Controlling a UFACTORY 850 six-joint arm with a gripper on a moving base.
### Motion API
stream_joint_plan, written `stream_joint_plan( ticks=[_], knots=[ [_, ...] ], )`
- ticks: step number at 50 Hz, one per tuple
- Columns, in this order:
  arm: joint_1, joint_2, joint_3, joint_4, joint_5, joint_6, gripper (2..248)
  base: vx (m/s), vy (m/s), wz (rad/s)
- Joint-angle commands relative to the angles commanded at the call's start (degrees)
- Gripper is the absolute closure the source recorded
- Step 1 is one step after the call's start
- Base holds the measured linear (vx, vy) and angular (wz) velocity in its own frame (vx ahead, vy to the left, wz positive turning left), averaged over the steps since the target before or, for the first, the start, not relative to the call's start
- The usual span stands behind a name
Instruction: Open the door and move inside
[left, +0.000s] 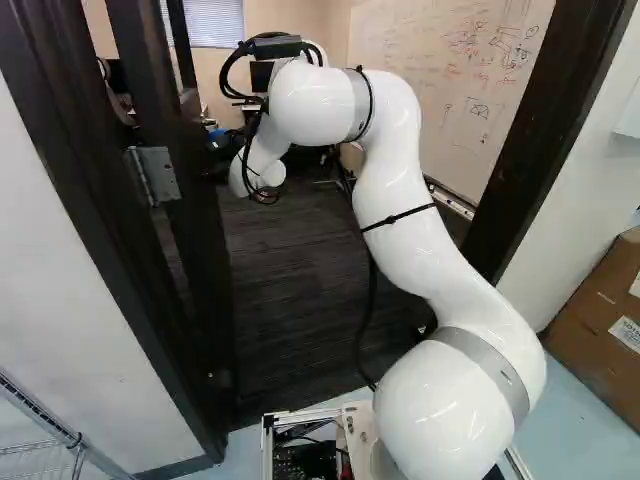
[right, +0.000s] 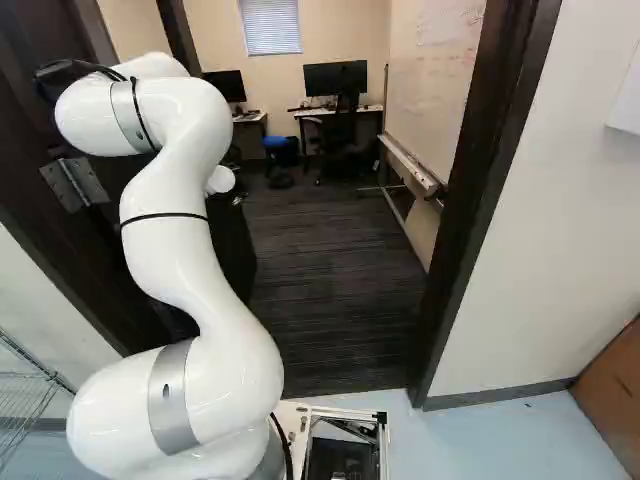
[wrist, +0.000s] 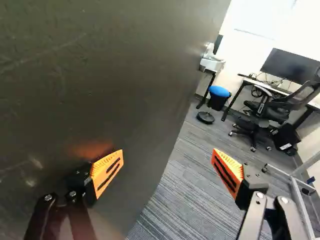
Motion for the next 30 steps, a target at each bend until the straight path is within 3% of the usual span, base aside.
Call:
stream_joint_plan(
  ticks=[30],
  knots=[
    [-2.92, 3.18, 4.44, 0.00, 0.00, 0.00, 3, 0.000, 0.000, 0.000]
  ],
)
